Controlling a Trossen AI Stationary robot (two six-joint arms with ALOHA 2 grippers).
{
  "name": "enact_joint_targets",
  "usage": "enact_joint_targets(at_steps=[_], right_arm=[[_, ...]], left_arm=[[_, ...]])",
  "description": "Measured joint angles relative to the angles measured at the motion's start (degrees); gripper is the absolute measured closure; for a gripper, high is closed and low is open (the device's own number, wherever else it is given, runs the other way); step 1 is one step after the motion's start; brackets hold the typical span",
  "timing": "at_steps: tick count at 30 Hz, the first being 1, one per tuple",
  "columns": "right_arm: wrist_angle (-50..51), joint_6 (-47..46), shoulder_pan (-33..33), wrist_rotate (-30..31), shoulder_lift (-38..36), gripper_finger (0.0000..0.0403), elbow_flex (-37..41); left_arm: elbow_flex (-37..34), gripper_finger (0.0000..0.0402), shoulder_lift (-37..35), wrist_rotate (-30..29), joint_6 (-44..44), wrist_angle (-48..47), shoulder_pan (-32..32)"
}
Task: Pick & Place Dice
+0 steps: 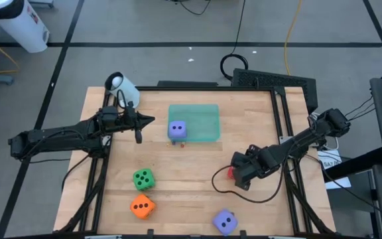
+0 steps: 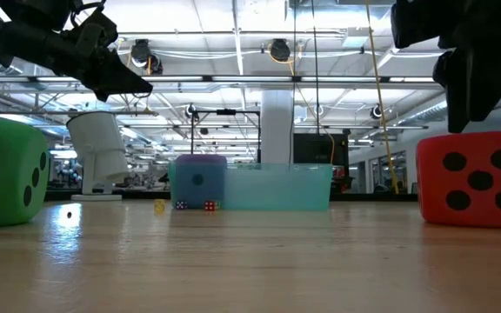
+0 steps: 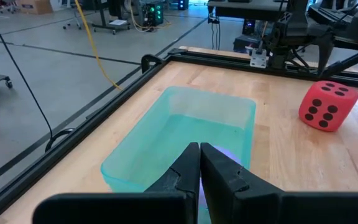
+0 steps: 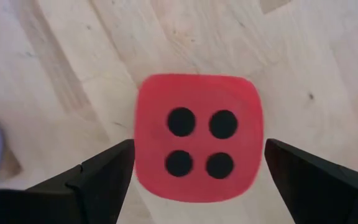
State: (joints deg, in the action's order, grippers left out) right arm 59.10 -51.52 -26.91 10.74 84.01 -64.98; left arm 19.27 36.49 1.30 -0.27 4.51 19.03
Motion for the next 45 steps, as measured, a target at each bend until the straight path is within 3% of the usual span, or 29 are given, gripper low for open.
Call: enact_joint_targets(at_steps=[9, 18, 31, 45], right_arm=[[-5.73, 1.24, 2.77, -3.93, -0.32, 0.0055, 5.39], [-15.93, 1.66, 7.62, -14.02, -0.31, 0.0055, 13.47], [-18.74, 6.87, 9.37, -16.72, -0.13, 0.0055, 15.7], [-21.28, 9.84, 10.51, -18.88, -0.08, 0.0054, 15.66]], left_arm=[[0.0, 0.038, 0.0, 0.02, 0.01, -0.02, 0.0], [0.0, 0.038, 0.0, 0.07, 0.04, 0.0, 0.01], [-0.02, 0.038, 0.0, 2.37, 0.37, -0.54, -0.04], [-0.02, 0.038, -0.02, -0.31, 0.22, -0.44, -0.04]])
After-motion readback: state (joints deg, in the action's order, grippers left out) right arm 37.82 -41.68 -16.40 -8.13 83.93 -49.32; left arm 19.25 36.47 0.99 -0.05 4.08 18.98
